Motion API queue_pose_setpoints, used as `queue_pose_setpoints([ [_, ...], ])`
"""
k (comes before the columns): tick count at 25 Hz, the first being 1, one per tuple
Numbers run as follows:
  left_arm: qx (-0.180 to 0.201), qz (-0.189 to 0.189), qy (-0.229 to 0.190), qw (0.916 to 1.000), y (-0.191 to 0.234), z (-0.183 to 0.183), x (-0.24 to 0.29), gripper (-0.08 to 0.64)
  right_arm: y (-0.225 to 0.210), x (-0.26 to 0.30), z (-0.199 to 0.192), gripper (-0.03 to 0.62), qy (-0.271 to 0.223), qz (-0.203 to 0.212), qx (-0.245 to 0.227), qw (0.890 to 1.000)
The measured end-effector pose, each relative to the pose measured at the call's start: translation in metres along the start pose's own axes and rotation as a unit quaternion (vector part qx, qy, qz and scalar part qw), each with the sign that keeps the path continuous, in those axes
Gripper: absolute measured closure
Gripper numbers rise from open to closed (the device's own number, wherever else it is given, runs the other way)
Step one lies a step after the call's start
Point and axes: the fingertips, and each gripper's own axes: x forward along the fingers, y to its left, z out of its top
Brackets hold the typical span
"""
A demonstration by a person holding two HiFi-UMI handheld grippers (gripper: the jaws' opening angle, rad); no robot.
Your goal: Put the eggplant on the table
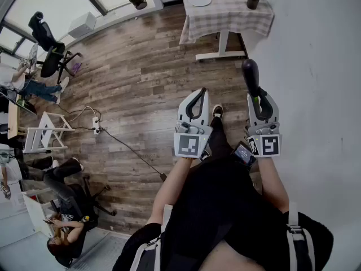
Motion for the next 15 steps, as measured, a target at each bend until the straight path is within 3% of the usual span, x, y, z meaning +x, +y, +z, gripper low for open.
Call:
queue_pose_setpoints([
  [15, -0.010, -0.001, 0.005, 0.9999, 0.055, -0.021, 0.085, 0.571, -0.029, 0.101, -0.025, 0.456, 0.013, 0.015, 0.009, 1.000],
])
